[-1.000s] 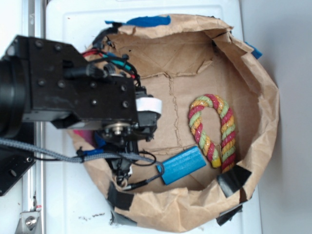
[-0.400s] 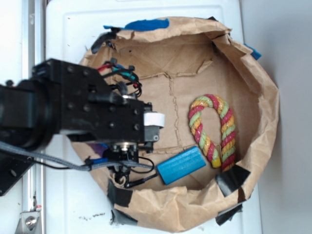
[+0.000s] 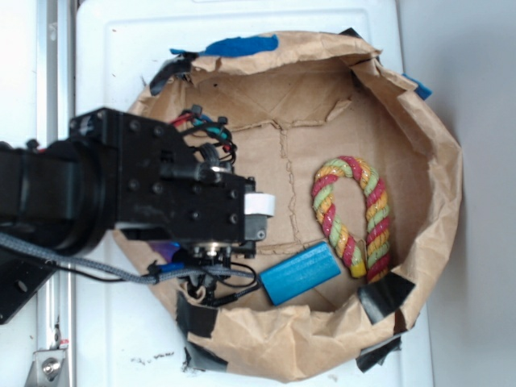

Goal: Grab the blue ball.

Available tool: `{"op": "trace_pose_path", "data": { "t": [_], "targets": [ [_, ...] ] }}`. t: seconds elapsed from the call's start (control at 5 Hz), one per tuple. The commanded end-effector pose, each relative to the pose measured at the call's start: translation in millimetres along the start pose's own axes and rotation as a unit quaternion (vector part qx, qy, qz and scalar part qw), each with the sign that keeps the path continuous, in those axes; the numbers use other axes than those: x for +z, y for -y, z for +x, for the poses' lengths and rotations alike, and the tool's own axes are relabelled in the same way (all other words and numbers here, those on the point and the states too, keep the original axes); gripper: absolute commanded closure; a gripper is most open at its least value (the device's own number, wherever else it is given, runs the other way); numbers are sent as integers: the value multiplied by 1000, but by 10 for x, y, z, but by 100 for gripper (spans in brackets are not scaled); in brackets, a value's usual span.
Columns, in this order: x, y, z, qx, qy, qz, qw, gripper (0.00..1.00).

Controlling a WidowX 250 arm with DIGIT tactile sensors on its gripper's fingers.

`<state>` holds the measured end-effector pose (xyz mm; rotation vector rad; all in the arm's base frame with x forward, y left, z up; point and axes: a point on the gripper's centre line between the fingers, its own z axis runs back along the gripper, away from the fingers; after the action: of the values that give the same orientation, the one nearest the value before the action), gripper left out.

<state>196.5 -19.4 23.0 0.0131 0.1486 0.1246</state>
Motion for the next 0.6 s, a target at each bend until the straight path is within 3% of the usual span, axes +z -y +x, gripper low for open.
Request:
{"op": "trace_pose_path", "data": {
  "t": [0.0,0.4],
  "targets": [
    [86,76,148,10,40,-10,999,100],
    [97,90,264,34,63,-2,997,100]
  ]
}}
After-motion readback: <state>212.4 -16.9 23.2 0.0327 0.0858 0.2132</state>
